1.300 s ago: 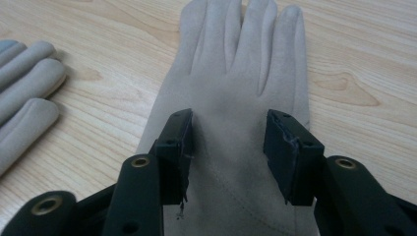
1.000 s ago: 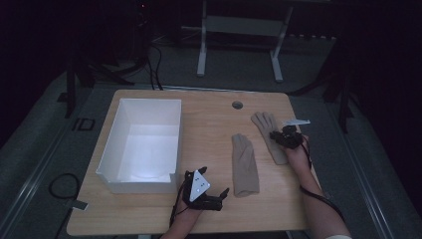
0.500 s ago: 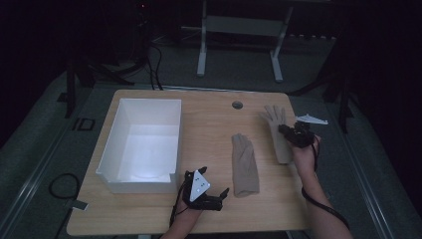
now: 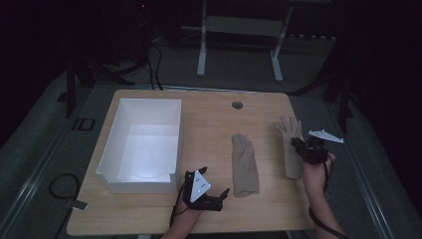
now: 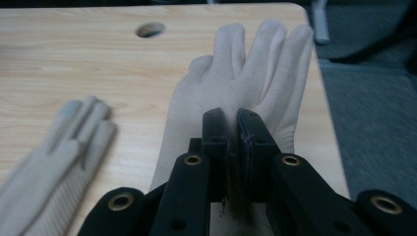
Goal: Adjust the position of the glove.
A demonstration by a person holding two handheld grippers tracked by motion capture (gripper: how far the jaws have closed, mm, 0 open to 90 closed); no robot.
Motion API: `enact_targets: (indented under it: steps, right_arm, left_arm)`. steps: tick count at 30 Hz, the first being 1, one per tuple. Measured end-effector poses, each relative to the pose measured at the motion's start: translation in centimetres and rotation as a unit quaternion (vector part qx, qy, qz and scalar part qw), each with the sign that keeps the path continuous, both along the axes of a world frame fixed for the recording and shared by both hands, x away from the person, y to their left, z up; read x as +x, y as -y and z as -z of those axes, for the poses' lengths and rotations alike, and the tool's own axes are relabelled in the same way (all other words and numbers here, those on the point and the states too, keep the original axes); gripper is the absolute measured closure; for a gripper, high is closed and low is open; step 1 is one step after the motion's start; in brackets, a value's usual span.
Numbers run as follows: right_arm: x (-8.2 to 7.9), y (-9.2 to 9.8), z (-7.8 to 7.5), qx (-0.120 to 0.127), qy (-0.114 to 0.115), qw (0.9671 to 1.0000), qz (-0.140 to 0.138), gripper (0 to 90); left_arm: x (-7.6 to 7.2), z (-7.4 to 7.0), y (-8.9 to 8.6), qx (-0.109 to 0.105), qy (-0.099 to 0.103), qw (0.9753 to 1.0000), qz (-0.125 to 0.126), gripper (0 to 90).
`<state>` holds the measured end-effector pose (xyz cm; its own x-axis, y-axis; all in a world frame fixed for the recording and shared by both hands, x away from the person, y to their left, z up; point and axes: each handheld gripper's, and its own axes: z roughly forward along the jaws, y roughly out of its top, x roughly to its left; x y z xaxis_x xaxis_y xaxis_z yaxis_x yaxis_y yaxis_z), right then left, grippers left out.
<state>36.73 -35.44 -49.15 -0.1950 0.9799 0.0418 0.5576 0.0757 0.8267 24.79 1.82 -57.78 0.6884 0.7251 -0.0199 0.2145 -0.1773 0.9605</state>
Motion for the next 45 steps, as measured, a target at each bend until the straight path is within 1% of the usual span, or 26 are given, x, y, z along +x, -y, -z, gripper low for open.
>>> enact_targets:
  steps: [3,5,6,9,10,14,18,20,21,23,24,25,26,27,28,29,31,32,34,35,37,39,40,41,44,45]
  right_arm:
    - [-0.8,0.5,0.4,0.013,-0.015,0.9996,0.022,82.9]
    - [-1.3,0.8,0.8,0.009,-0.021,0.9993,0.03,82.9]
    - [-1.6,1.0,1.0,0.013,-0.023,0.9991,0.034,82.8]
    - [-2.2,1.3,1.7,0.014,-0.029,0.9989,0.036,82.6]
    - [-2.4,1.3,2.0,0.017,-0.033,0.9987,0.035,82.3]
    - [-2.8,1.3,3.7,0.012,-0.057,0.9978,0.031,81.4]
    - [-2.7,1.0,5.4,-0.012,-0.081,0.9964,0.021,80.0]
    - [-2.6,0.7,5.8,-0.029,-0.084,0.996,0.014,78.4]
    - [-2.6,0.7,5.8,-0.029,-0.082,0.9961,0.014,77.7]
    - [-2.5,1.0,5.7,-0.023,-0.082,0.9964,0.002,67.5]
    - [-2.5,1.0,5.6,-0.022,-0.083,0.9963,0.0,64.8]
    - [-2.4,1.3,5.4,-0.017,-0.08,0.9965,-0.014,60.1]
    - [-2.4,1.3,5.4,-0.017,-0.08,0.9965,-0.014,60.1]
    - [-2.4,1.7,4.8,-0.026,-0.057,0.9972,-0.04,57.1]
    - [-2.3,1.9,4.6,-0.033,-0.052,0.9969,-0.05,55.4]
    - [-2.2,2.2,4.3,-0.029,-0.044,0.9958,-0.075,54.7]
    - [-2.1,2.7,3.9,-0.031,-0.033,0.9936,-0.103,53.7]
    - [-2.0,3.0,3.8,-0.035,-0.03,0.9904,-0.13,53.8]
    - [-1.9,3.4,3.7,-0.039,-0.026,0.9878,-0.148,54.2]
    - [-1.7,3.7,3.8,-0.042,-0.033,0.9858,-0.159,54.7]
    - [-1.7,4.0,4.0,-0.049,-0.032,0.984,-0.168,54.9]
    - [-1.6,4.2,4.6,-0.047,-0.039,0.9827,-0.175,54.4]
    - [-1.6,4.2,4.6,-0.047,-0.039,0.9827,-0.175,54.4]
    - [-1.7,4.2,5.4,-0.052,-0.04,0.9834,-0.169,53.3]
    - [-1.7,4.3,6.0,-0.053,-0.041,0.985,-0.159,53.2]
    - [-1.5,4.2,6.3,-0.046,-0.051,0.9852,-0.157,54.6]
  left_arm:
    - [0.0,0.0,0.0,0.002,0.0,1.0,0.0,0.1]
    - [0.0,0.0,0.0,0.004,0.004,1.0,-0.001,0.0]
    - [0.0,0.0,0.0,0.004,0.004,1.0,0.0,0.1]
    - [0.0,0.0,0.0,0.004,0.003,1.0,0.0,0.1]
    - [0.0,0.0,0.0,0.003,0.003,1.0,0.0,0.1]
    - [0.0,0.0,0.0,0.003,0.003,1.0,-0.001,0.1]
    - [0.0,0.0,0.0,0.001,0.001,1.0,-0.001,0.1]
    - [0.0,0.0,0.0,0.002,0.001,1.0,0.0,0.1]
    - [0.0,0.0,0.0,0.002,0.002,1.0,0.0,0.1]
    - [0.0,0.0,0.0,0.002,0.002,1.0,0.0,0.1]
    - [0.0,0.0,0.0,0.002,0.002,1.0,0.001,0.1]
    - [0.0,0.0,0.0,0.002,0.002,1.0,0.001,0.1]
    - [0.0,0.0,0.0,0.002,0.002,1.0,0.001,0.1]
    - [0.0,0.0,0.0,0.001,0.002,1.0,0.001,0.1]
    - [0.0,0.0,0.0,0.001,0.002,1.0,0.001,0.1]
    - [0.0,0.0,0.0,0.002,0.002,1.0,0.001,0.1]
    - [0.0,0.0,0.0,0.002,0.002,1.0,0.001,0.1]
    - [0.0,0.0,0.0,0.001,0.001,1.0,-0.001,0.1]
    - [0.0,0.0,0.0,0.0,0.001,1.0,-0.001,0.1]
    - [0.0,0.0,0.0,-0.003,0.0,1.0,-0.002,0.1]
    - [0.0,0.0,0.0,-0.001,0.0,1.0,-0.002,0.1]
    - [0.0,0.0,0.0,-0.002,0.0,1.0,-0.002,0.1]
    - [0.0,0.0,0.0,-0.002,0.0,1.0,-0.002,0.0]
    - [0.0,0.0,0.0,0.0,0.0,1.0,-0.001,0.0]
    - [0.0,0.0,0.0,-0.001,0.0,1.0,-0.002,0.1]
    - [0.0,0.0,0.0,0.0,0.0,1.0,-0.001,0.1]
